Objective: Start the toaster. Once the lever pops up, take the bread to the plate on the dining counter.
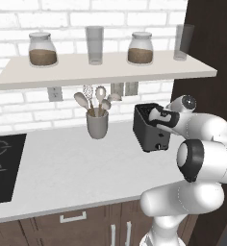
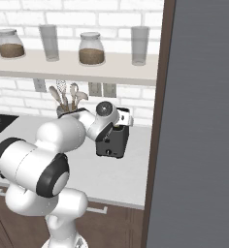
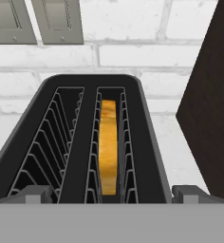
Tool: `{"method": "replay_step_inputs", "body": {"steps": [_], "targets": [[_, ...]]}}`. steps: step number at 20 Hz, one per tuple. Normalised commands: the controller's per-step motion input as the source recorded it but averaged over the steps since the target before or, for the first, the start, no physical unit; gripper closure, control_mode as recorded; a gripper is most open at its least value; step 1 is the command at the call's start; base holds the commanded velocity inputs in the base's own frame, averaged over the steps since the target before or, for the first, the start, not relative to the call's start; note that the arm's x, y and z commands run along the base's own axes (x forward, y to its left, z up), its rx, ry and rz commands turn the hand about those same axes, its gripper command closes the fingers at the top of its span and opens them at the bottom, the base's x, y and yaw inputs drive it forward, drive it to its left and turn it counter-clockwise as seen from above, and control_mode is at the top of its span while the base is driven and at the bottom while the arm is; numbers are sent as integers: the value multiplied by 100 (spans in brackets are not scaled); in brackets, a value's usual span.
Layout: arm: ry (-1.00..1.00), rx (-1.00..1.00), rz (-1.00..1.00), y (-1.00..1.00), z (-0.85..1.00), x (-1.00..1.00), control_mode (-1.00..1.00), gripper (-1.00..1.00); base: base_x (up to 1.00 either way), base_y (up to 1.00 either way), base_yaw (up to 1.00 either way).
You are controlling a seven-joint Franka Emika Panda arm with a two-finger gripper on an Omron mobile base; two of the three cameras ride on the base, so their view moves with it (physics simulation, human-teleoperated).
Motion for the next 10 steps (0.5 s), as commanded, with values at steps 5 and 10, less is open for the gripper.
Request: {"method": "replay_step_inputs", "body": {"steps": [5,10], "targets": [[0,0,0,0,0,0,-100,-100,0,0,0],[0,0,0,0,0,0,-100,-100,0,0,0]]}}
